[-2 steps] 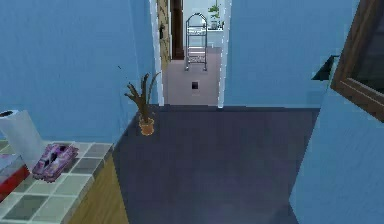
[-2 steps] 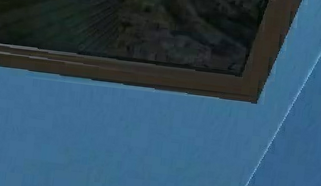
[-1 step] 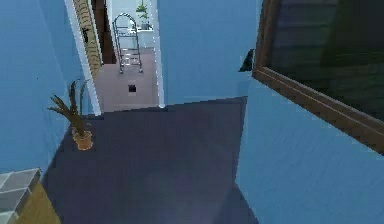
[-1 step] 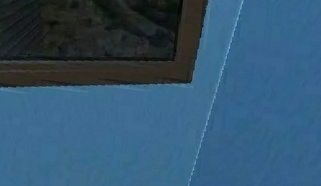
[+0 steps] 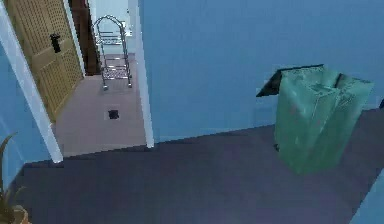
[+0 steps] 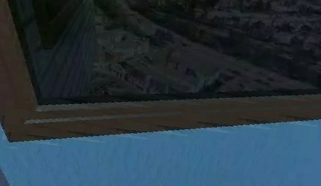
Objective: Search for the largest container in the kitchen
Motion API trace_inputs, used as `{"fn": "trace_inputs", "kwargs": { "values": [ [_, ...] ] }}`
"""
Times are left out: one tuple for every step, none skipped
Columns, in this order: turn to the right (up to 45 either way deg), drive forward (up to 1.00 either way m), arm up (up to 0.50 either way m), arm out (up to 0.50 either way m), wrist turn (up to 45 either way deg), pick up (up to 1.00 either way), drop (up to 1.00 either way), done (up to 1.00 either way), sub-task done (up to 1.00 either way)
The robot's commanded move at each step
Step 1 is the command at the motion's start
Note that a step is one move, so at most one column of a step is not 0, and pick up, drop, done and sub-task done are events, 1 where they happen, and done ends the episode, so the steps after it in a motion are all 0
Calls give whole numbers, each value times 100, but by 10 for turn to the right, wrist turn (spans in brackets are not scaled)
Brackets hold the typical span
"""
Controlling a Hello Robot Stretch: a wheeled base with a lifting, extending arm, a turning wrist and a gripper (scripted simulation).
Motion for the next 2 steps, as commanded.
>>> {"fn": "trace_inputs", "kwargs": {
  "values": [
    [30, 0, 0, 0, 0, 0, 0, 0, 0],
    [0, 40, 0, 0, 0, 0, 0, 0, 0]
  ]
}}
